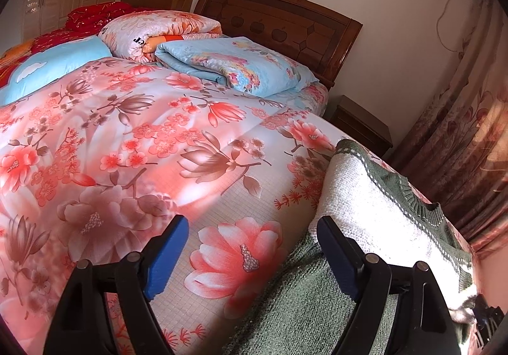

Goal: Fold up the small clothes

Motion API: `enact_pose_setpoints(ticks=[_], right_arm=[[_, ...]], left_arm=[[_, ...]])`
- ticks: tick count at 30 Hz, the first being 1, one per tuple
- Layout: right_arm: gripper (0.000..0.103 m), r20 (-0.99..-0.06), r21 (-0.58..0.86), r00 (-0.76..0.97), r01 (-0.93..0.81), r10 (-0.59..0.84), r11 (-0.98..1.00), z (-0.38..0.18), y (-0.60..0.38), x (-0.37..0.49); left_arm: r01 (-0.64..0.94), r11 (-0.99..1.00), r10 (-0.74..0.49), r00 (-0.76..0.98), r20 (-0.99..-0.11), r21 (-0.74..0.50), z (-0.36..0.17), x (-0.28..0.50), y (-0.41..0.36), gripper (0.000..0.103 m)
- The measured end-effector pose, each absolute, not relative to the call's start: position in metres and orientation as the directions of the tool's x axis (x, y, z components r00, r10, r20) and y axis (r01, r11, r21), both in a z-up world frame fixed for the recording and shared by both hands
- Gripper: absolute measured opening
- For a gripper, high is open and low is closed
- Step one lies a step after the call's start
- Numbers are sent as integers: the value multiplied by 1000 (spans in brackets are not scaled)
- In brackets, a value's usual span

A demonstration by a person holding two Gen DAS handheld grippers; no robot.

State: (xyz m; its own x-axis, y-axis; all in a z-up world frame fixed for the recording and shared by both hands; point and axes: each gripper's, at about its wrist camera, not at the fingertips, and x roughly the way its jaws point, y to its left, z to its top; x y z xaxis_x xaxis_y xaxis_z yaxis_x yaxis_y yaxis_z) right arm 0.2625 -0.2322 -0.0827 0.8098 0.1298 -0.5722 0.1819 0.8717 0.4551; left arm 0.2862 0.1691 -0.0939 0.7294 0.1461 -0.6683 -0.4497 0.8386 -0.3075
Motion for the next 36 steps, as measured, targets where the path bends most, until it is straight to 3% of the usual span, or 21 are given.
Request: enact_pose_setpoints(ticks=[2, 8, 13, 15, 19, 25, 28, 32, 36], right_arm=[[30, -561, 383, 826, 196, 58, 903, -71, -223, 257], [32, -568, 28, 823, -11, 26, 1000, -44, -140, 287], [32, -695, -123, 719, -82, -27, 989, -75, -110, 320], [32, -742, -109, 667, -34, -59, 993, -94, -125, 327], [34, -724, 46, 688, -21, 48, 999, -94, -154, 319], [36, -712, 132, 693, -31, 116, 991, -93, -164, 318], [36, -712, 131, 693, -30, 116, 991, -93, -161, 319], [36, -707, 153, 695, -31, 131, 988, -94, -163, 319], [36, -702, 177, 696, -32, 149, 984, -94, -167, 319]], left_arm=[[-447, 841, 147, 731, -667, -305, -94, 286, 168, 103], [-447, 839, 144, 733, -665, -311, -94, 287, 167, 103], [-454, 830, 143, 734, -663, -323, -94, 285, 169, 103], [-451, 833, 143, 735, -663, -321, -94, 285, 169, 103], [-450, 839, 192, 770, -609, -304, -79, 275, 163, 103], [-138, 924, -75, 847, -525, -355, -19, 325, 120, 103], [-28, 926, -201, 808, -554, -376, -6, 369, 100, 103], [42, 918, -311, 693, -650, -394, -28, 419, 85, 103], [-17, 920, -292, 637, -714, -391, -67, 440, 89, 103]])
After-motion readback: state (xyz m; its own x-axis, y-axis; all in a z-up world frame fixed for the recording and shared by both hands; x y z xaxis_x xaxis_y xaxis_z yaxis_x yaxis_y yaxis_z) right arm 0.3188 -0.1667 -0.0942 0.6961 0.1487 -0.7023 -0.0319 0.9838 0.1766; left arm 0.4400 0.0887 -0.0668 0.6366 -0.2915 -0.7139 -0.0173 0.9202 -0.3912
